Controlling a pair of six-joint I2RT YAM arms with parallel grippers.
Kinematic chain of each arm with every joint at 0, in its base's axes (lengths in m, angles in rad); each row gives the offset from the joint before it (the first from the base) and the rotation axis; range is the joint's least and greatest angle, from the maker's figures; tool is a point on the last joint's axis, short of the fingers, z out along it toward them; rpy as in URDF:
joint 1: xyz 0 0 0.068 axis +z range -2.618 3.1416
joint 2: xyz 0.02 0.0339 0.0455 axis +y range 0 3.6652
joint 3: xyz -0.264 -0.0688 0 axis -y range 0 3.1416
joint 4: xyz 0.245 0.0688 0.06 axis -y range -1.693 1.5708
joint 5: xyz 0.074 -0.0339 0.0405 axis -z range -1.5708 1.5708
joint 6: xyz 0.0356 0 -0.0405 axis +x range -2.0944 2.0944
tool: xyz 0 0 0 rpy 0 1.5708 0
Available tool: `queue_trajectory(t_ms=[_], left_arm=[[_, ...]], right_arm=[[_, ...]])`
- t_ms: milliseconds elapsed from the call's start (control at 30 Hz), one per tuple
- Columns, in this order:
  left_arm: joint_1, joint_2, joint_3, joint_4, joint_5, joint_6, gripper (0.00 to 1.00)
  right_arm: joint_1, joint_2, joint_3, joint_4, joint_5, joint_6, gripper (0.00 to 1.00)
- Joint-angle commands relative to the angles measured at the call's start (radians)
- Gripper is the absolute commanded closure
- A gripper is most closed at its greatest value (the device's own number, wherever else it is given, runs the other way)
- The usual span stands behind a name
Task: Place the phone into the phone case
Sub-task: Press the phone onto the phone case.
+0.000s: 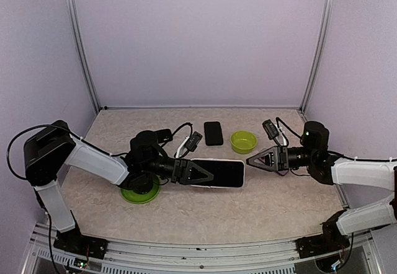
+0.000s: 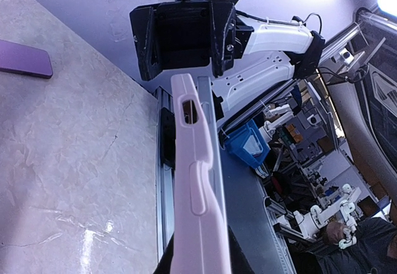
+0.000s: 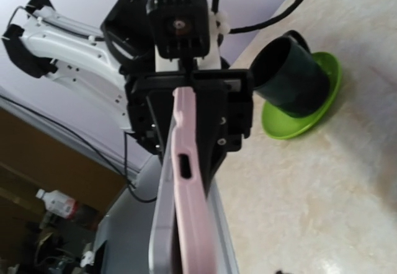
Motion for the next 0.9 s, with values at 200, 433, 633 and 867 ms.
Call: queue_trajectory(t_ms=[200,433,633,867], left_arm=[[-0.01,-0.049,0.0,0.061,0.035,0.067,1.0],[-0.011,-0.047,0.005,0.033,0.034,0.089,1.0],[-0.017,-0.043,0.006,0.023,0.034,0.098,1.0],[-0.022,-0.045,0.006,0.001,0.028,0.115,1.0]], right_arm=[[0.038,0.046,-0.005,0.108,-0.078,0.053,0.5],[0.089,0.054,0.031,0.03,-0.085,-0.007,0.53],[0.116,0.066,0.042,0.027,-0.087,-0.012,0.64],[0.122,0.079,0.046,0.029,-0.089,-0.009,0.78]])
